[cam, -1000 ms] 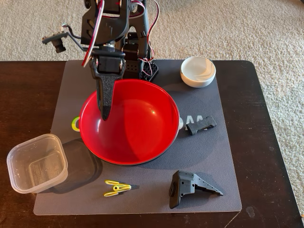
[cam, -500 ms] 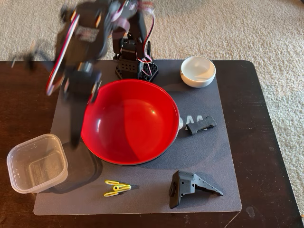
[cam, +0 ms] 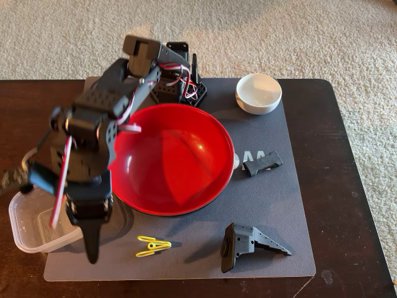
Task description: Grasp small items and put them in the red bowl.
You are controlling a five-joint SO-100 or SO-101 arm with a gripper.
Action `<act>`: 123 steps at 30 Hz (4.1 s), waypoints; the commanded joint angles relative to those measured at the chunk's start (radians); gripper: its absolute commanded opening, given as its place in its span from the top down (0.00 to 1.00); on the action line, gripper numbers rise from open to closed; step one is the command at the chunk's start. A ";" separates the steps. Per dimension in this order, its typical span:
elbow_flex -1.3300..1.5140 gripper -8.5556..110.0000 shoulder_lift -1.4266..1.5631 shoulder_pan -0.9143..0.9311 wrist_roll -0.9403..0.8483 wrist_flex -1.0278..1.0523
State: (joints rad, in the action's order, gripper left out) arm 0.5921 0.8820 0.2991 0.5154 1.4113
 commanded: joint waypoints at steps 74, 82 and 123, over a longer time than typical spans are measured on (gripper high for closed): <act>-0.629 0.93 -0.321 -0.109 0.178 0.293; -0.537 0.93 0.083 -0.028 0.118 0.298; 0.769 0.65 0.891 -0.520 0.359 0.155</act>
State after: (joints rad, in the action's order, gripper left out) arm 1.4880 1.8193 -0.1703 0.8299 1.5647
